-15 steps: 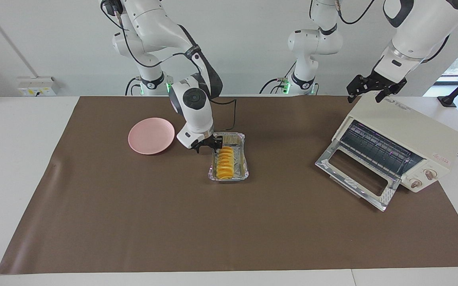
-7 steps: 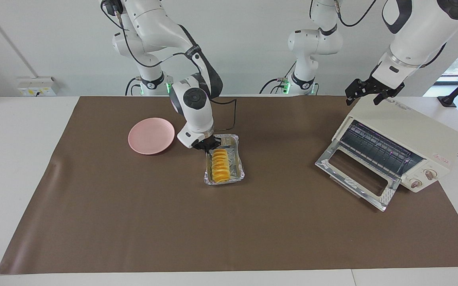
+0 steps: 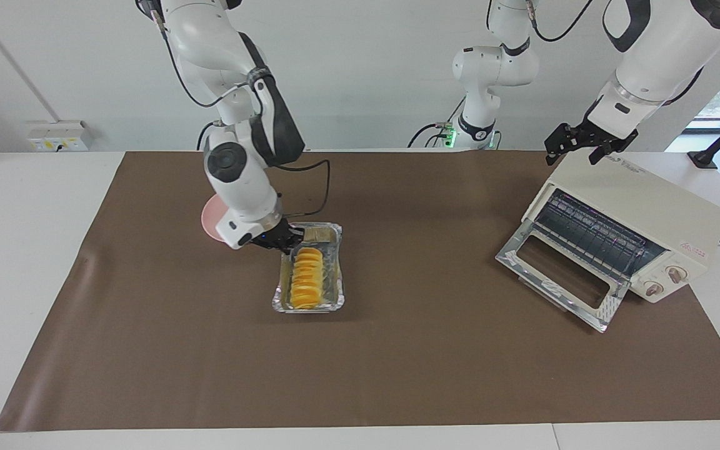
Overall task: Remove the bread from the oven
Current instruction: 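Slide the foil tray farther from the robot with the right gripper, then grasp the yellow bread rolls in the tray with the right gripper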
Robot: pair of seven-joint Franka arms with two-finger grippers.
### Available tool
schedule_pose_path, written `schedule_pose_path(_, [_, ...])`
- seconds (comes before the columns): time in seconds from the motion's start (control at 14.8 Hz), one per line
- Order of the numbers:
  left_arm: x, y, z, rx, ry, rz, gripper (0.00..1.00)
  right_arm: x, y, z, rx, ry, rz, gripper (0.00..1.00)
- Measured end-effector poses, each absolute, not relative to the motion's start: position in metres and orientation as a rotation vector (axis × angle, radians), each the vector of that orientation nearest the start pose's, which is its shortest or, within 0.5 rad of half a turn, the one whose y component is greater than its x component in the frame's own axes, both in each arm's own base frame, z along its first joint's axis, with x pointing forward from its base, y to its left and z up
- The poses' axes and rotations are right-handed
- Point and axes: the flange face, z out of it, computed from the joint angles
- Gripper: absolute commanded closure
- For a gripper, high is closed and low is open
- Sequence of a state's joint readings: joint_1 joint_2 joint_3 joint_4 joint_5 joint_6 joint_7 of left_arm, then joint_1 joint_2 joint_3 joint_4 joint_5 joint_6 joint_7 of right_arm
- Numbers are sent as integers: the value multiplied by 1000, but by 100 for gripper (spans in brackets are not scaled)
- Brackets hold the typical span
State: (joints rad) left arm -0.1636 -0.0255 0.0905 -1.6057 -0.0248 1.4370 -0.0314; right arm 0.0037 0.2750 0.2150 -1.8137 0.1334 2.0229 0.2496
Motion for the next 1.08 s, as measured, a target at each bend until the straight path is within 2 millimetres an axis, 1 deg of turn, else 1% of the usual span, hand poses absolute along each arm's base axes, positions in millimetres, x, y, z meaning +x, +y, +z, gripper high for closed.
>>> schedule_pose_path(0.07, [529, -41, 611, -3152, 68, 228, 0, 615, 100, 396, -2967, 154, 134, 100])
schedule_pose_path(0.13, [529, -41, 611, -3152, 68, 228, 0, 621, 69, 399, -2963, 152, 116, 100])
schedule_pose_path(0.2, [529, -41, 611, -3152, 68, 228, 0, 624, 45, 396, -2962, 146, 112, 100])
schedule_pose_path(0.27, [529, -41, 611, -3152, 68, 228, 0, 626, 28, 390, -2963, 152, 120, 100])
schedule_pose_path(0.34, [529, -41, 611, -3152, 68, 228, 0, 626, 15, 381, -2961, 166, 138, 100])
schedule_pose_path(0.4, [529, -41, 611, -3152, 68, 228, 0, 627, 6, 371, -2961, 174, 159, 100])
schedule_pose_path(0.54, [529, -41, 611, -3152, 68, 228, 0, 626, -5, 352, -2968, 163, 188, 100])
schedule_pose_path(0.74, [529, -41, 611, -3152, 68, 228, 0, 617, -24, 325, -2975, 148, 208, 100])
schedule_pose_path(0.88, [529, -41, 611, -3152, 67, 228, 0, 612, -34, 319, -2971, 158, 227, 100])
schedule_pose_path(1.08, [529, -41, 611, -3152, 67, 228, 0, 606, -44, 313, -2967, 183, 249, 100])
